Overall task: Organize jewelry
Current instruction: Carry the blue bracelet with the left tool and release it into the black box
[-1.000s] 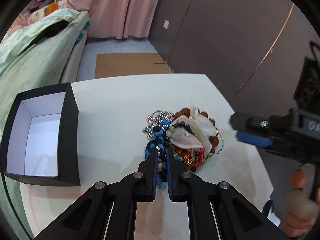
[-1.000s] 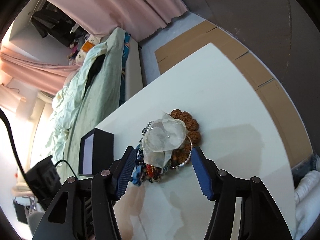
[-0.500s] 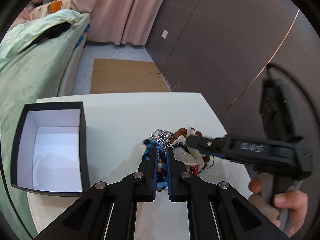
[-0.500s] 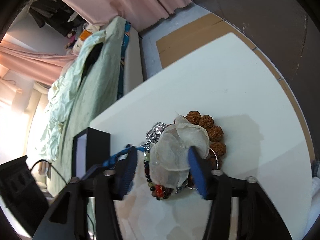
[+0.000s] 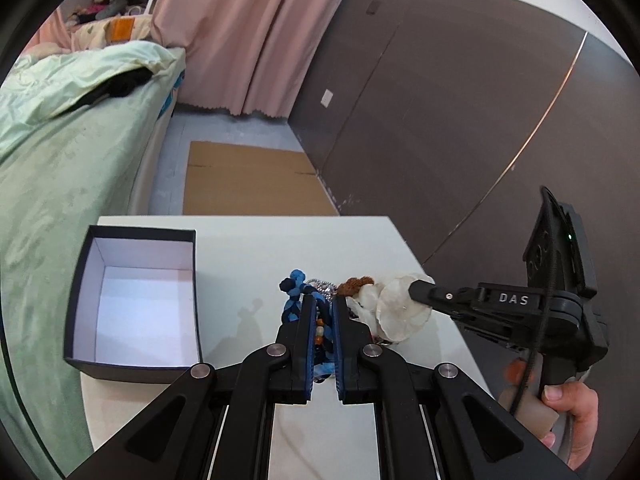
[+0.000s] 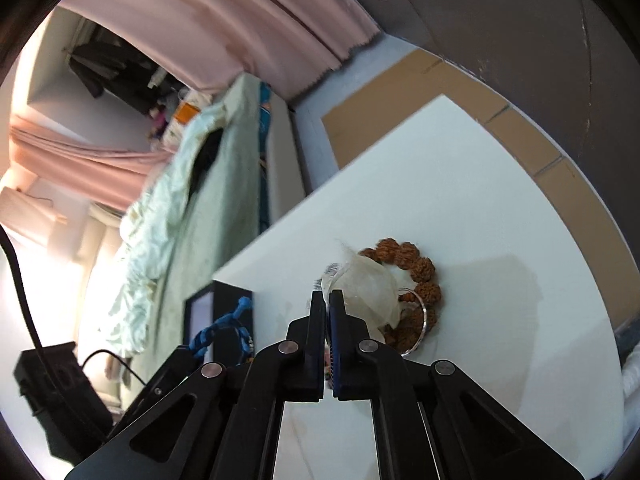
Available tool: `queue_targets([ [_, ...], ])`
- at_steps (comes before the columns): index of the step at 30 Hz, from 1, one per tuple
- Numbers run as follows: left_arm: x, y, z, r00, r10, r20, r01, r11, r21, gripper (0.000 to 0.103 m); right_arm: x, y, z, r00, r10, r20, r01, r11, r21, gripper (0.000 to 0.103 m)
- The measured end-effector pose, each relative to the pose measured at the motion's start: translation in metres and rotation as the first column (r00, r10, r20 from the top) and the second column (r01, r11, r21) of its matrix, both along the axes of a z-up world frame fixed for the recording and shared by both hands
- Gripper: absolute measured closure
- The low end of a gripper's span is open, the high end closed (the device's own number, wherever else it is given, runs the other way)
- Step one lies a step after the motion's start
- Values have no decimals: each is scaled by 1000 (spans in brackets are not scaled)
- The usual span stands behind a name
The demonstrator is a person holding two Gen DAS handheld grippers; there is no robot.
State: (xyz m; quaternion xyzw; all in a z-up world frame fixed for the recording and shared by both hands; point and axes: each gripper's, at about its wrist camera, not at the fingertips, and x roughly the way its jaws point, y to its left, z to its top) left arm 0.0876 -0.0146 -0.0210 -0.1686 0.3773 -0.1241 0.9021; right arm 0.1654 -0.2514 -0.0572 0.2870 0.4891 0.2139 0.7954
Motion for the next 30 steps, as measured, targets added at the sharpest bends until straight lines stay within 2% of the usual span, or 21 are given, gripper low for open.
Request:
queue_targets([
  [6,-17,11,16,999,29,44,-28,1000,-10,95,-18,0,25,995,-4,99,-2,998,58,99],
  [13,-33,36,33,993,83,86,-80,996,-31,95,-30,14,42,985,-8,171,-17,989,146,99],
  [24,-47,80,45,978,177,112,-171,983,-64,95,-36,87,38,975,74,208,-122,967,226,99],
  [30,-50,99,44,972,209,111,-202,977,-69,95,-35,122,23,976,110,188,-154,958,241,99],
])
